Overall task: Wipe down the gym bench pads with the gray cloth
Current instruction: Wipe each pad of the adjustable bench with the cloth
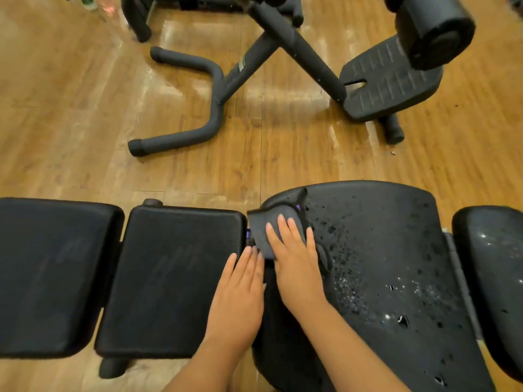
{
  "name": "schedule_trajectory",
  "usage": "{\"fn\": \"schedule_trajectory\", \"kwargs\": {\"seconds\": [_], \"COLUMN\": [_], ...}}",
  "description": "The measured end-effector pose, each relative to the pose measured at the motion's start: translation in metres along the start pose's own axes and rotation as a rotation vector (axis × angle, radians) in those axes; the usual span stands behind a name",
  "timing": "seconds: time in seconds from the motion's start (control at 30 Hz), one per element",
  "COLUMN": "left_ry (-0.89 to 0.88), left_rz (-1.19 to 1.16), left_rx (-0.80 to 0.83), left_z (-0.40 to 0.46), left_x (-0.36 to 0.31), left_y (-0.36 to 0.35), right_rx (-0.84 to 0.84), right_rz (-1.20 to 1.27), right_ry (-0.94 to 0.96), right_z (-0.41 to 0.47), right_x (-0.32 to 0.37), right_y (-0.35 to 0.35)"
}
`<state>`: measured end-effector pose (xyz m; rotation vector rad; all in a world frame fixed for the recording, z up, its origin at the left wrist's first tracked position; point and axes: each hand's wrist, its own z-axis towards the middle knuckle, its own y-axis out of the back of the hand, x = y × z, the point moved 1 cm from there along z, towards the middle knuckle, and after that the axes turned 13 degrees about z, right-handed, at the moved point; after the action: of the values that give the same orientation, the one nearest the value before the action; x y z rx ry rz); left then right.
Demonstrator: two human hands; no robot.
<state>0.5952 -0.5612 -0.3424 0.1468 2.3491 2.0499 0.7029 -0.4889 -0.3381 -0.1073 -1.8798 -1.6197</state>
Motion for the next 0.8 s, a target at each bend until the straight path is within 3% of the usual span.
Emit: {"fn": "schedule_trajectory", "kwargs": {"seconds": [0.13,0.23,0.43,0.6,0.7,0.8], "left_ry": [0.003,0.007,0.002,0.034,0.024,0.004], "left_rz": [-0.005,-0.034,-0.066,-0.019,-0.026,-0.041], "left_rx": [-0.057,-0.065,-0.107,-0.066,-0.07,-0.101], "left_z": [0.0,-0.001,-0.002,-0.001,0.0,-0.001], "left_x": [0.001,0.002,0.005,0.006,0.006,0.007], "left_y": [-0.003,-0.003,-0.002,-0.003,-0.004,-0.006], "right_rx": [-0.002,0.023,-0.004,0.01,0.049,0.061], "right_rz": [-0.04,-0.05,-0.007,-0.159,-0.161,0.014], "right_ry": [0.017,0.026,0.085,0.228,0.241,0.166], "right_z": [0.07,0.072,-0.042,-0.152,-0.16,-0.126], "right_x": [-0.002,-0.002,0.01,0.004,0.001,0.001], "right_y": [0.004,0.004,-0.02,-0.041,-0.034,-0.021]}}
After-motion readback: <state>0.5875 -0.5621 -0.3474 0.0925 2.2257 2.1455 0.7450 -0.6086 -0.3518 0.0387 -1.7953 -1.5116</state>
